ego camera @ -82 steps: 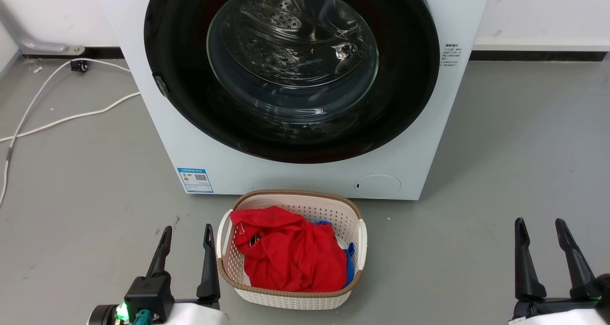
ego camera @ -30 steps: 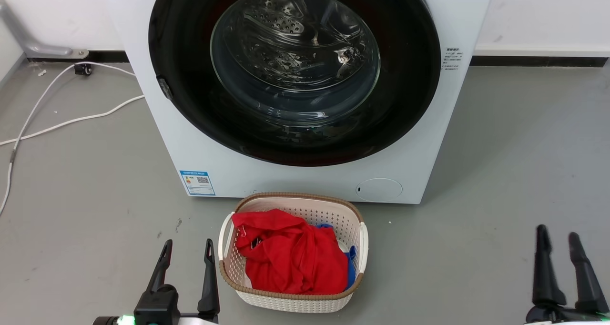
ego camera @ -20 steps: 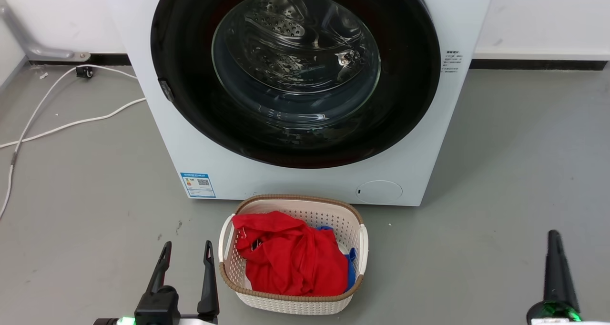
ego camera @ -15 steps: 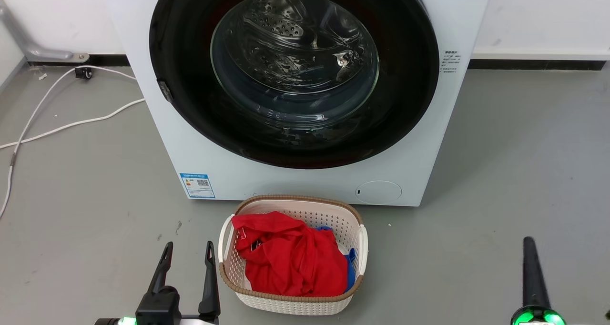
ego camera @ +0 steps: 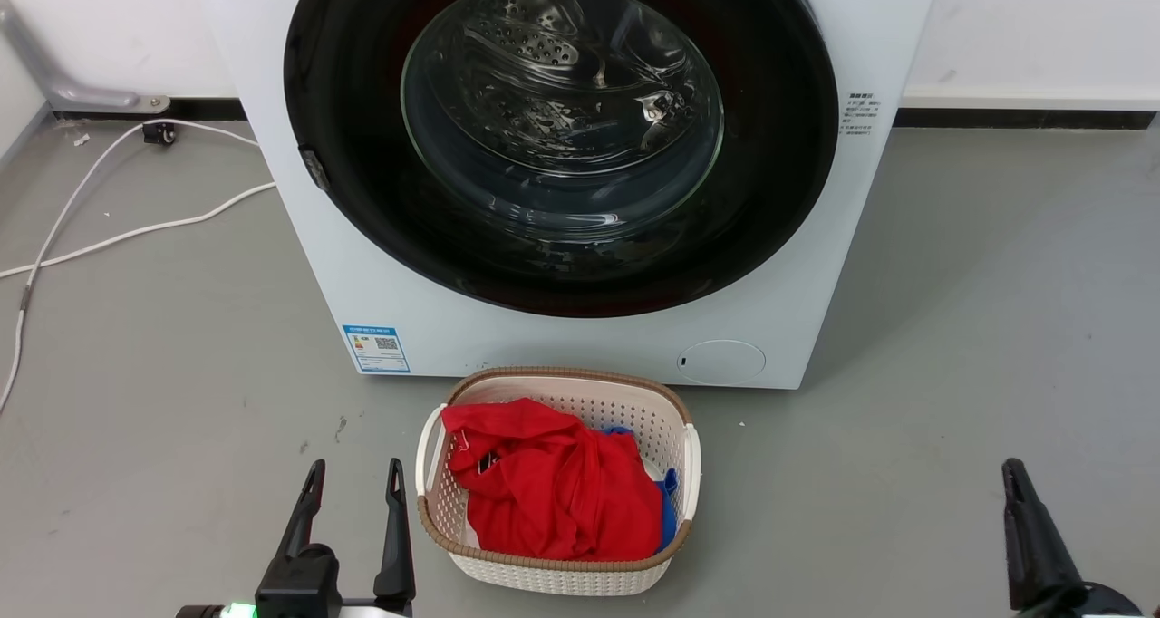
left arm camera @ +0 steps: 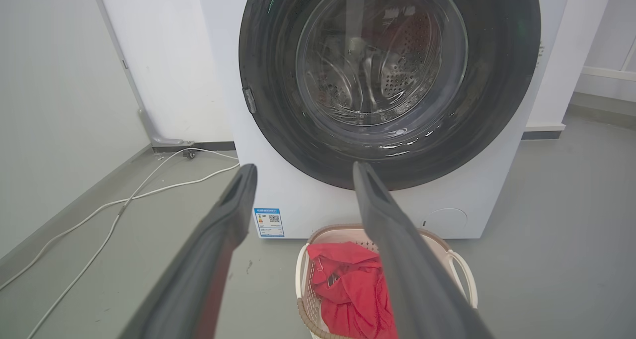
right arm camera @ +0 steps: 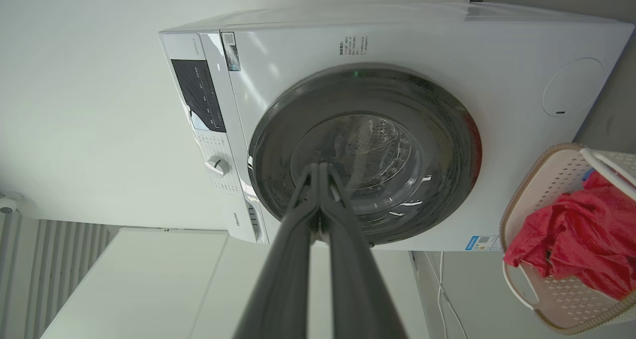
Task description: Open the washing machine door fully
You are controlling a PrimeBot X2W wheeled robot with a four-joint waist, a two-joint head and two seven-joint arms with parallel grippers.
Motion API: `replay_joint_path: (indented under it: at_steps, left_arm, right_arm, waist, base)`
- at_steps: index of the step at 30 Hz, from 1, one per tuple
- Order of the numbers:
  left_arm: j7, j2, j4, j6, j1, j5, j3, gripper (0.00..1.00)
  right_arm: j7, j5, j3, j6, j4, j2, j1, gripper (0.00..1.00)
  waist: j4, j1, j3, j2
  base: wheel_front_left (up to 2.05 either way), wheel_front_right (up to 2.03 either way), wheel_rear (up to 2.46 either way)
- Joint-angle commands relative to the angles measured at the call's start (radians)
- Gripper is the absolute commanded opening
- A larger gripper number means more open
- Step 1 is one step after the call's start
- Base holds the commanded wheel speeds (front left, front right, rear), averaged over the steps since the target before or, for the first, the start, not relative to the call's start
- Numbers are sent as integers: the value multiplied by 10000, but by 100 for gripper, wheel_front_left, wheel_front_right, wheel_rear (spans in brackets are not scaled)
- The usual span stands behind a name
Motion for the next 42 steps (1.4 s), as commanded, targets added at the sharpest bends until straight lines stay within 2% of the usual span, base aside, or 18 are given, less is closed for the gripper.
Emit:
replay_joint_path:
  at_steps: [1, 6, 14, 22, 27, 33, 42]
  left_arm:
    - [-28, -4, -29, 43, 83, 42, 15, 100]
    - [-28, -6, -59, 60, 87, 88, 17, 100]
    - [-28, -9, -118, 101, 21, 99, 36, 100]
    - [-28, -10, -309, 130, -343, 165, -7, 100]
    - [-28, -12, -432, 130, -779, 226, -92, 100]
    - [-28, 23, -712, 170, -1444, 311, -212, 100]
    - [-28, 50, -1048, 300, -2497, 444, -522, 100]
  right_arm:
    - [388, 372, -242, 22, -67, 30, 170, 0]
    - [1398, 1007, -843, 23, -47, 229, 253, 0]
    - [1959, 671, -1373, 23, 155, 411, 61, 0]
    - [2317, 695, -2535, 23, 560, 358, -1496, 0]
    - [2683, 495, -3343, 23, 1122, -213, -3193, 0]
    - [3047, 238, -3969, 23, 1822, -1213, -5446, 0]
    - [3884, -313, -3585, 23, 2901, -2778, -8623, 0]
  waist:
    - [13, 0, 10, 0]
    - [56, 0, 42, 0]
    - [126, 0, 157, 0]
    - [132, 0, 823, 0]
    - [219, 0, 1540, 0]
    - [385, 0, 2651, 0]
    - [730, 0, 4145, 0]
  base:
    - [0, 0, 0]
    - [0, 0, 0]
    - [0, 0, 0]
    - [0, 0, 0]
    - [0, 0, 0]
    - [0, 0, 0]
    - [0, 0, 0]
